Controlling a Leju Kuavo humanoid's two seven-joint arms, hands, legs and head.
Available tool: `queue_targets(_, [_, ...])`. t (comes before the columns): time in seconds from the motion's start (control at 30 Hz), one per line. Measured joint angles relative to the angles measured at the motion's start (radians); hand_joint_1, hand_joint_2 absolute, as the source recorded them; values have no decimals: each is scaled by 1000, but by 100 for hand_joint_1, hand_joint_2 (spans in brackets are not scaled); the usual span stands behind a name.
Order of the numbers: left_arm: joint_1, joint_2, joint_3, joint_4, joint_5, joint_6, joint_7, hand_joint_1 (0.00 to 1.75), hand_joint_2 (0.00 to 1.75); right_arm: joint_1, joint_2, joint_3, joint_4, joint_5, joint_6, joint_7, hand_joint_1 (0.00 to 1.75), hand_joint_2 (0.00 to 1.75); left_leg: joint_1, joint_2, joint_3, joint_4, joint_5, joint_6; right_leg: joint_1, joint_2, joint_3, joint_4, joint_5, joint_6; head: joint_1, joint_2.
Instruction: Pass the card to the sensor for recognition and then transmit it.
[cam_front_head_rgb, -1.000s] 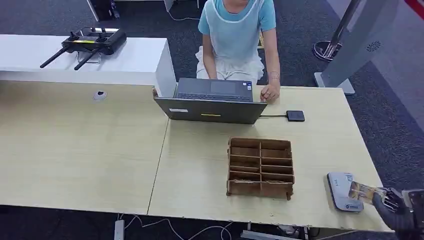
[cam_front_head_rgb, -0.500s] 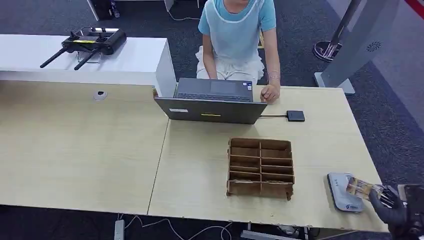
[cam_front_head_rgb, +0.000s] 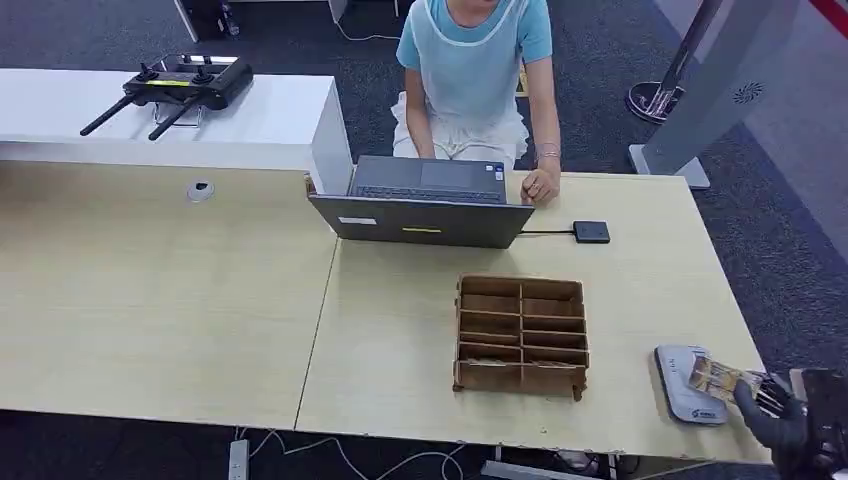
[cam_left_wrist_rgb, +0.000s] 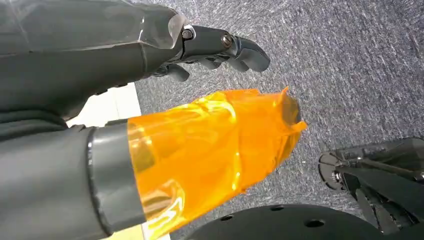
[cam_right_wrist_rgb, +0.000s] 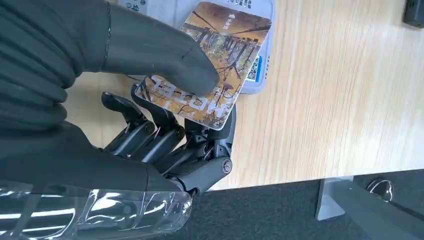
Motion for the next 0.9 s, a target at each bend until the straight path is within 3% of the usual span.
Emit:
queue_targets(0.37, [0, 0, -5, 0, 0, 3, 0, 0, 0, 1, 0, 8, 10, 22, -9, 20, 175, 175, 0, 0, 0, 0, 0, 0, 0, 0, 0, 0, 0, 0, 0, 0])
queue_targets(0.9, [-1, 2, -16, 0, 0, 10, 0, 0, 0, 0, 0, 23, 14, 134, -91, 48, 175, 175, 0, 0, 0, 0, 0, 0, 0, 0, 0, 0, 0, 0, 0, 0])
